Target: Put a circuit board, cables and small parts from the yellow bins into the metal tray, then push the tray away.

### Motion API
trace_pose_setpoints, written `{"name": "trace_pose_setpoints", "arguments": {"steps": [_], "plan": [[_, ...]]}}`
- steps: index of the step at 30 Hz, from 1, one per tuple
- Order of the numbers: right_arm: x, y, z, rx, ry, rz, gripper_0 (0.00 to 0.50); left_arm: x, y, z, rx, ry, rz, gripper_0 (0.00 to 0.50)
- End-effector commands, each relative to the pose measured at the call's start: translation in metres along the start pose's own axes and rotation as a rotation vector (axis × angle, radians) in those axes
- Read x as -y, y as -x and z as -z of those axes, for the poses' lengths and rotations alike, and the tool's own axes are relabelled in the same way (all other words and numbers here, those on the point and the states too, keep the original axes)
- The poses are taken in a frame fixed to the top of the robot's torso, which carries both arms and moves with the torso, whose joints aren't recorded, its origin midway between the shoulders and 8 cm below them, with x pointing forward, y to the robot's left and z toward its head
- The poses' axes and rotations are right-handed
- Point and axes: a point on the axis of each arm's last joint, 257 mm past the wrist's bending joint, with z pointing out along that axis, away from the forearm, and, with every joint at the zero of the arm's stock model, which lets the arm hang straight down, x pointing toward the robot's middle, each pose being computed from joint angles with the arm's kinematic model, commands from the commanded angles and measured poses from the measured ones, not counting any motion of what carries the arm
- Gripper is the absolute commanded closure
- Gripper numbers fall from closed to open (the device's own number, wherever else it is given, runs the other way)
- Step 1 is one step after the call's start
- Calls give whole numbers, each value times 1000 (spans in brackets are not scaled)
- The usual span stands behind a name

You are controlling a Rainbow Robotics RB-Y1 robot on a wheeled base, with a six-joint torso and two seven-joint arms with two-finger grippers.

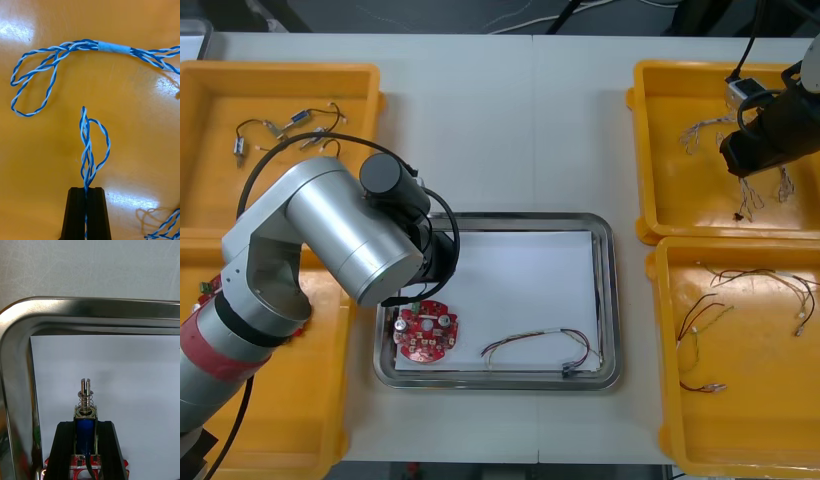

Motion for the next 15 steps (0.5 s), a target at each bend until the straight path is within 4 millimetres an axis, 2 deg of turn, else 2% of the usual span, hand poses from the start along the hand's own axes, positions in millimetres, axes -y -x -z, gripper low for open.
{"name": "trace_pose_setpoints", "arguments": {"steps": [1, 15], "plan": [[24, 28, 46, 78, -14, 26, 500, 8, -8, -4, -2, -9, -93, 500], [32, 20, 83, 54, 12, 43, 500, -3, -1, -24, 14, 17, -84, 500]]}}
